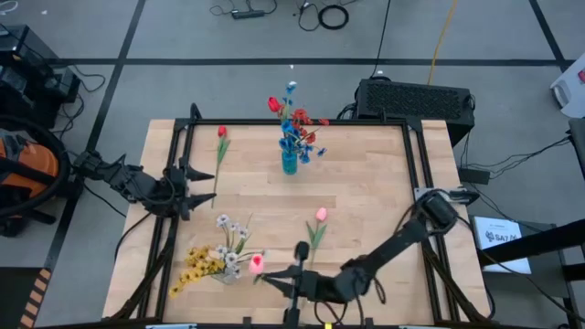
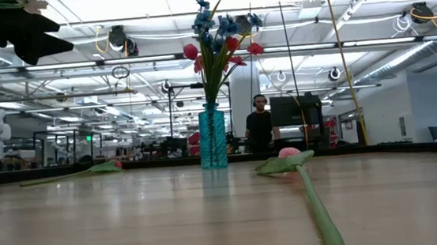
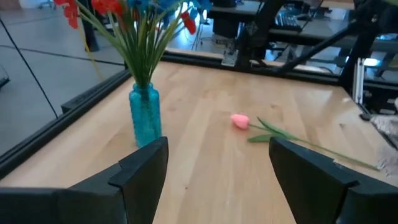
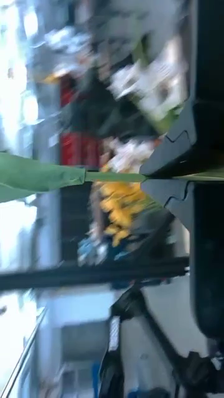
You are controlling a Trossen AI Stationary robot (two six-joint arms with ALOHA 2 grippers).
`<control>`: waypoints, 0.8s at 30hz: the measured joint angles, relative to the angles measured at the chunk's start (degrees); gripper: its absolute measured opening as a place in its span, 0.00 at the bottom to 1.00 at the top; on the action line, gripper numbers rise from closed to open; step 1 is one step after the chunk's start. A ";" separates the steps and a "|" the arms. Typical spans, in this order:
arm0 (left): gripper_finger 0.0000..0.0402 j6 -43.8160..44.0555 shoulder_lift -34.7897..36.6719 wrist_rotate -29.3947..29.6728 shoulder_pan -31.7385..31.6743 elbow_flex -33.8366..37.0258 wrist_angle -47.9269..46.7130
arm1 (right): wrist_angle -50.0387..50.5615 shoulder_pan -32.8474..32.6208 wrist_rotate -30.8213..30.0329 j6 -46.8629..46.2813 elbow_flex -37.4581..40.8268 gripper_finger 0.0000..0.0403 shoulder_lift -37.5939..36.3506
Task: Sort flowers into vase by color
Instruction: Put the right pink tulip into the transparent flower vase
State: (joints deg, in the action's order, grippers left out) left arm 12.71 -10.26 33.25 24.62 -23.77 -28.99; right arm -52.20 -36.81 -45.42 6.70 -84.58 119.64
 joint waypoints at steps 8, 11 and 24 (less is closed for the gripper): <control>0.71 0.44 -0.02 -0.09 0.00 0.00 -0.88 | -17.48 4.31 15.92 11.61 -3.82 0.00 10.04; 0.71 0.44 -0.02 -0.11 0.00 0.00 -0.90 | -17.54 5.69 17.50 16.01 -9.61 0.00 14.32; 0.71 0.55 -0.04 -0.15 0.00 0.00 -0.99 | -9.19 11.49 21.65 12.52 -21.77 0.00 21.26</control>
State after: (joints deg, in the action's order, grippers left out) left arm 13.26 -10.31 33.10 24.62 -23.77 -29.98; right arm -61.39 -25.31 -23.77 19.22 -106.34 140.90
